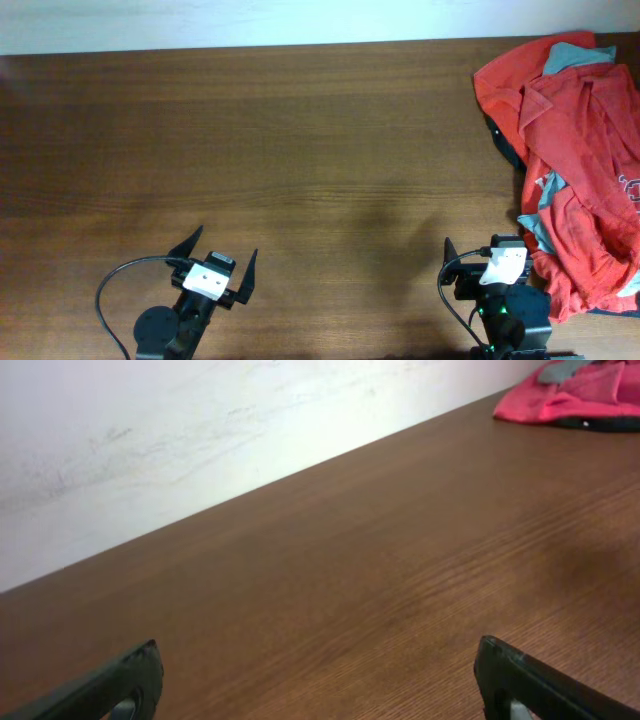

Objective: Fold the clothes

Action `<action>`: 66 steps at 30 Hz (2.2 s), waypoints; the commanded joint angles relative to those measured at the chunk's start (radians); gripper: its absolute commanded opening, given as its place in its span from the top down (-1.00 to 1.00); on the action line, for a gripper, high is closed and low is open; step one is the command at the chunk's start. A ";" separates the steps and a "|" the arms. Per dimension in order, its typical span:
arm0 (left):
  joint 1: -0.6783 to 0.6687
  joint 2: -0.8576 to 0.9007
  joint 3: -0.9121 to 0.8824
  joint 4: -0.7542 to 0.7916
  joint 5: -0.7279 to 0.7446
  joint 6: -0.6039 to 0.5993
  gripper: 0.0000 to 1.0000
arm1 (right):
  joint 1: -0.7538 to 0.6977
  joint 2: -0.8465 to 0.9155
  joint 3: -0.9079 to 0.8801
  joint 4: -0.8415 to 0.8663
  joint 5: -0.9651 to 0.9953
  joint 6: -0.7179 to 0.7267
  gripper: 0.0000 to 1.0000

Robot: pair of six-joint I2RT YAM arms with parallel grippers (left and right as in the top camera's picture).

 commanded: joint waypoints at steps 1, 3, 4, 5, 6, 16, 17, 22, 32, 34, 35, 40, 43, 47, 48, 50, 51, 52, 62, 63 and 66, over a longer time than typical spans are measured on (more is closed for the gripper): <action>0.003 -0.007 0.005 0.010 -0.013 -0.047 -0.99 | -0.003 -0.006 0.046 0.006 0.005 0.014 -0.97; 0.003 -0.006 0.018 0.010 -0.013 -0.047 -0.99 | -0.003 -0.005 0.060 0.005 0.005 0.014 -0.97; 0.003 -0.003 0.026 0.010 -0.013 -0.047 -0.99 | -0.003 -0.003 0.067 0.005 0.005 0.014 -0.97; 0.003 0.002 0.034 0.010 -0.013 -0.047 -0.99 | -0.003 0.002 0.077 0.005 0.005 0.014 -0.97; 0.003 0.010 0.045 0.010 -0.013 -0.047 -0.99 | -0.003 0.008 0.087 0.005 0.005 0.014 -0.97; 0.003 0.301 0.257 -0.006 -0.013 -0.046 -0.99 | -0.003 0.378 0.318 -0.026 0.013 0.013 -0.97; 0.003 0.350 0.288 -0.013 -0.013 -0.046 -0.99 | -0.003 0.440 0.359 -0.046 0.013 0.013 -0.97; 0.003 0.694 0.553 -0.229 -0.006 -0.046 -0.99 | -0.003 0.810 0.650 -0.237 0.008 0.013 -0.97; 0.003 1.014 0.842 -0.396 0.010 -0.072 -0.99 | -0.394 1.119 0.952 -0.466 0.147 0.243 -0.97; 0.003 1.015 0.842 -0.395 0.010 -0.072 -0.99 | -0.536 1.127 0.952 -0.460 0.139 0.244 -0.98; 0.003 1.015 0.842 -0.391 0.011 -0.072 -0.99 | -0.605 1.136 0.952 -0.452 0.130 0.243 -0.97; 0.003 1.014 0.842 -0.350 0.011 -0.073 -0.99 | -0.863 1.230 0.952 -0.404 0.110 0.288 -0.98; 0.003 1.014 0.842 -0.338 0.011 -0.073 -0.99 | -0.938 1.307 0.952 -0.337 0.062 0.288 -0.93; 0.003 1.015 0.842 -0.336 0.014 -0.073 -0.99 | -0.960 1.429 0.952 -0.259 0.056 0.299 -0.90; 0.003 1.015 0.842 -0.336 0.014 -0.073 -0.99 | -0.960 1.465 0.952 -0.228 0.056 0.297 -0.89; 0.003 1.015 0.842 -0.336 0.014 -0.073 -0.99 | -0.960 1.522 0.952 -0.188 0.056 0.272 -0.77; 0.003 1.015 0.842 -0.336 0.014 -0.072 -0.99 | -0.960 1.546 0.952 -0.182 0.063 0.272 -0.70; 0.003 1.015 0.842 -0.336 0.014 -0.073 -0.99 | -0.960 1.565 0.952 -0.177 0.063 0.272 -0.57; 0.003 1.015 0.842 -0.335 0.014 -0.072 -0.91 | -0.957 1.573 1.014 -0.190 -0.163 0.202 0.92; 0.003 1.015 0.842 -0.335 0.014 -0.072 -0.85 | -0.954 1.561 1.043 -0.206 -0.245 0.180 0.92; 0.003 1.015 0.842 -0.333 0.014 -0.072 -0.84 | -0.914 1.532 1.136 -0.273 -0.488 0.124 0.92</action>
